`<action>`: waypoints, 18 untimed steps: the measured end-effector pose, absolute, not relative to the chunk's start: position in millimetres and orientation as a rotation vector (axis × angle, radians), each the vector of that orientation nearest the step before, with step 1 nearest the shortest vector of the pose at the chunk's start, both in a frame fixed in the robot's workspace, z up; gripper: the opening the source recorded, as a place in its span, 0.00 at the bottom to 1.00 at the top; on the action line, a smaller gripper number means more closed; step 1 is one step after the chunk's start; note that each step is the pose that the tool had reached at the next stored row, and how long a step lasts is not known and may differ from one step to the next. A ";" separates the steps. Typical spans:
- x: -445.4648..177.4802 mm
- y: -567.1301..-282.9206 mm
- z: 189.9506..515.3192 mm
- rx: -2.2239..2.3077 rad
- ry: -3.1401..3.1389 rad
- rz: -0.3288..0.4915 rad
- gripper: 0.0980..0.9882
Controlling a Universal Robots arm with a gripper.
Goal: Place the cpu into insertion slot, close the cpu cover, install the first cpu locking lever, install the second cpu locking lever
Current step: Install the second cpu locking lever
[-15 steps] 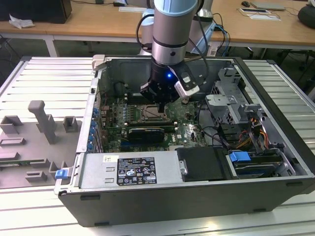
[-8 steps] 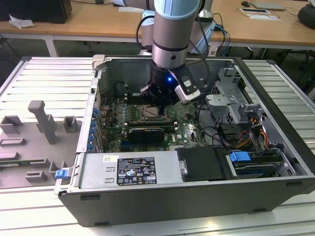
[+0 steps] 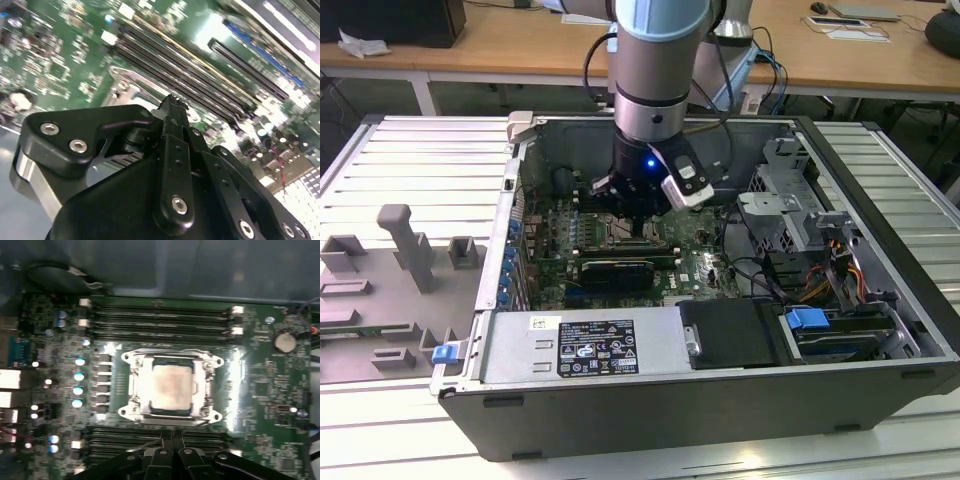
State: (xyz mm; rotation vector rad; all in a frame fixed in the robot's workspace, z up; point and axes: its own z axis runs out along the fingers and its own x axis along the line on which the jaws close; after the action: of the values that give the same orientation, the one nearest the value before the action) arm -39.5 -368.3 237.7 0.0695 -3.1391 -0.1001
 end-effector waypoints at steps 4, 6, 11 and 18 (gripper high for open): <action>-49.7 -368.3 228.3 0.073 -3.139 -0.100 0.01; -52.2 -368.3 223.6 0.076 -3.139 -0.103 0.01; -59.8 -372.1 217.4 0.084 -3.137 -0.146 0.01; -68.8 -384.1 214.8 0.085 -3.134 -0.250 0.01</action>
State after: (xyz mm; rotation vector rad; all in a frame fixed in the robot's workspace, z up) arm -68.8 -384.1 214.8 0.0851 -3.1337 -0.2501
